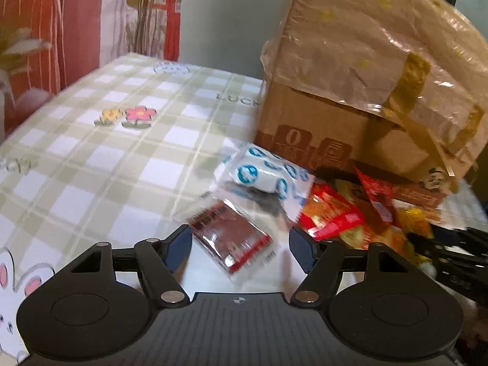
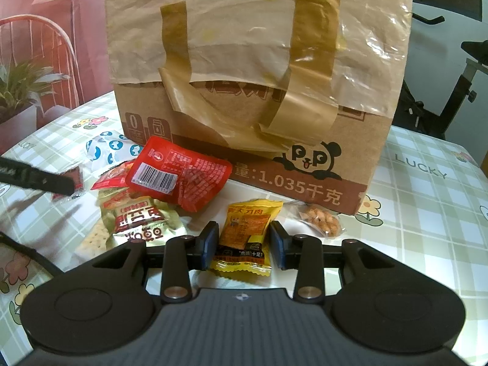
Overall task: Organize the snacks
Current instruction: 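Grasp the red jerky packet with the left tool while the right tool grasps the yellow packet, then lift the jerky packet with the left tool while the right tool lifts the yellow packet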
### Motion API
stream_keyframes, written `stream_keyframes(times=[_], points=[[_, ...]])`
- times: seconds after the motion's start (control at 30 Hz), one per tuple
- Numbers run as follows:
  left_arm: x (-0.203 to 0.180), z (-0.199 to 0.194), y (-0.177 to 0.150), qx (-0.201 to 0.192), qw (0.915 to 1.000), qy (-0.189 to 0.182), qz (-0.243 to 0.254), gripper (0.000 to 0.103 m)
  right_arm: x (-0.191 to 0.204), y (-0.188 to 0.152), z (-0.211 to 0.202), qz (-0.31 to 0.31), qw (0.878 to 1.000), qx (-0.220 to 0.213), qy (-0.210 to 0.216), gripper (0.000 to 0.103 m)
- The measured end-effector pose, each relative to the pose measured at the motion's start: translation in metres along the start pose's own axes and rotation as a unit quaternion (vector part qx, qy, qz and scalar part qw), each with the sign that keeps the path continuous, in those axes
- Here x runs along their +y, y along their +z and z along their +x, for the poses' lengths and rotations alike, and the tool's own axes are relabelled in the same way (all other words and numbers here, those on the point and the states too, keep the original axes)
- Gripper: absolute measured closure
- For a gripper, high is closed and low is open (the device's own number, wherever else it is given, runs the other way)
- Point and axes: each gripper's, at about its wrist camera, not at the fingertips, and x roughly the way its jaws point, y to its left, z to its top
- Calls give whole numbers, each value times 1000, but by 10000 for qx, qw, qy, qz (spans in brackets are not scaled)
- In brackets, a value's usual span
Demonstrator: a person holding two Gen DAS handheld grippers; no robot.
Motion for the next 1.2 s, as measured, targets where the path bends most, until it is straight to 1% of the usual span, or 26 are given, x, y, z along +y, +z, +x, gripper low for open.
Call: stream_keyframes(times=[0.2,0.23,0.43,0.5,0.53,0.57,0.63,0.7,0.87,1.03,1.2], points=[[-14,13,3,-182,9980,431,426,32,0,0,-1,10,10000,-18,38,64],[-16,14,3,-241,9978,428,453,32,1,0,-1,14,10000,-20,36,64],[-17,18,7,-252,9968,655,379,29,1,0,-1,2,10000,-18,40,64],[-16,16,7,-248,9968,658,378,30,1,0,-1,-12,10000,-18,36,64],[-15,15,6,-256,9968,660,363,34,1,0,-1,-12,10000,-19,38,64],[-15,13,5,-274,9967,685,348,44,1,0,-1,-7,10000,-18,39,64],[-11,10,4,-297,9968,653,339,51,1,-1,-1,4,10000,-18,42,64],[-7,6,2,-282,9977,558,279,55,1,-1,-1,2,10000,-20,43,64],[-2,-5,-5,-290,9983,448,214,56,2,-1,-1,3,10000,-18,45,64],[3,-14,-4,-434,9978,472,173,56,2,-1,-1,-6,10000,-22,38,64],[0,-21,-4,-491,9975,447,258,56,3,-1,-1,-38,10000,-24,22,64]])
